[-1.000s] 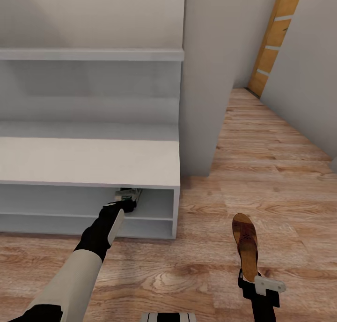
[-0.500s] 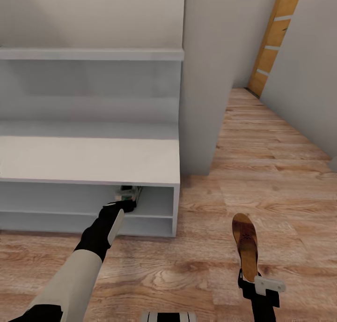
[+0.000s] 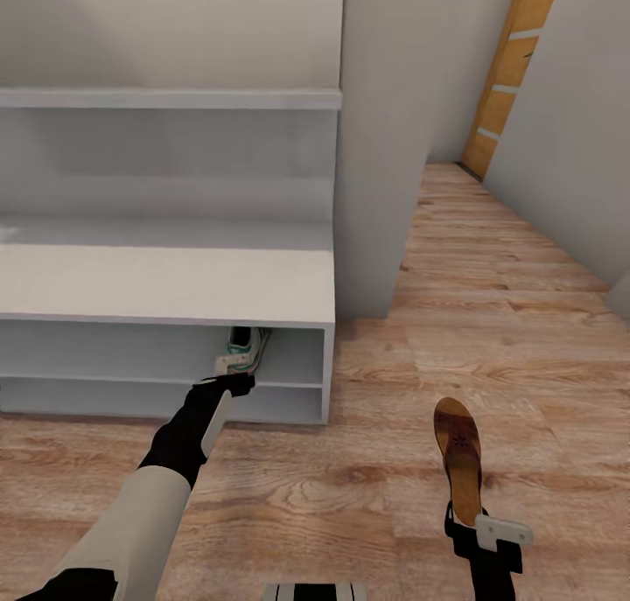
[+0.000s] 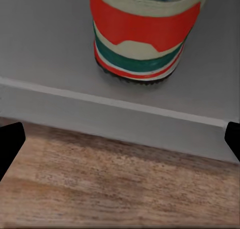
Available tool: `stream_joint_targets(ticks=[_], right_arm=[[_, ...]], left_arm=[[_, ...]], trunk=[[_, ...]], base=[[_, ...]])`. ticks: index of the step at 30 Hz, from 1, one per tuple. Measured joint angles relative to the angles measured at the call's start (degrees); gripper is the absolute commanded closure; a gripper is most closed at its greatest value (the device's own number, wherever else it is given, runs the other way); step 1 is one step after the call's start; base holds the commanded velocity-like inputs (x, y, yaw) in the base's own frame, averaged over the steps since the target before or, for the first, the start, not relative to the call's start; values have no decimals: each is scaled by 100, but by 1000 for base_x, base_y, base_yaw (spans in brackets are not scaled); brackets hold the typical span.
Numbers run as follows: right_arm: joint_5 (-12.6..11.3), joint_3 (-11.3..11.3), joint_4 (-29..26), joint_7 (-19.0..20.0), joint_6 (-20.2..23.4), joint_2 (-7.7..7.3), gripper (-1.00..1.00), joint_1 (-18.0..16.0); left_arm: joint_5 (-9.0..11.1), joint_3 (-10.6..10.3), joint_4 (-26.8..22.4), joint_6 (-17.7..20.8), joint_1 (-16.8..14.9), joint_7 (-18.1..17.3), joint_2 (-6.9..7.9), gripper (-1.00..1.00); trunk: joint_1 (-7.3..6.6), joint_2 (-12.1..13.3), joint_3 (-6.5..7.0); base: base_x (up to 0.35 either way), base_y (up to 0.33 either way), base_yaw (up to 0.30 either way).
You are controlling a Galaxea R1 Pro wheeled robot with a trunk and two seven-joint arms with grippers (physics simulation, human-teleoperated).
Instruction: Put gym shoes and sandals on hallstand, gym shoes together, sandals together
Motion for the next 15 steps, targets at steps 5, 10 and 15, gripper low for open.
stream_joint_targets(ticks=[5, 10, 15], right_arm=[[0, -3, 0, -1, 0, -2, 100, 2], [0, -2, 0, -1, 0, -5, 100, 3], [0, -2, 0, 1, 0, -5, 100, 3]], left_arm=[[1, 0, 0, -1, 0, 0, 0, -100], [1, 0, 0, -2, 0, 0, 0, -100], [2, 0, 0, -2, 0, 0, 0, -100]], trunk=[[0, 0, 0], [0, 0, 0], [0, 0, 0]], base=[[-33, 0, 0], [-15, 0, 0], [-7, 0, 0]])
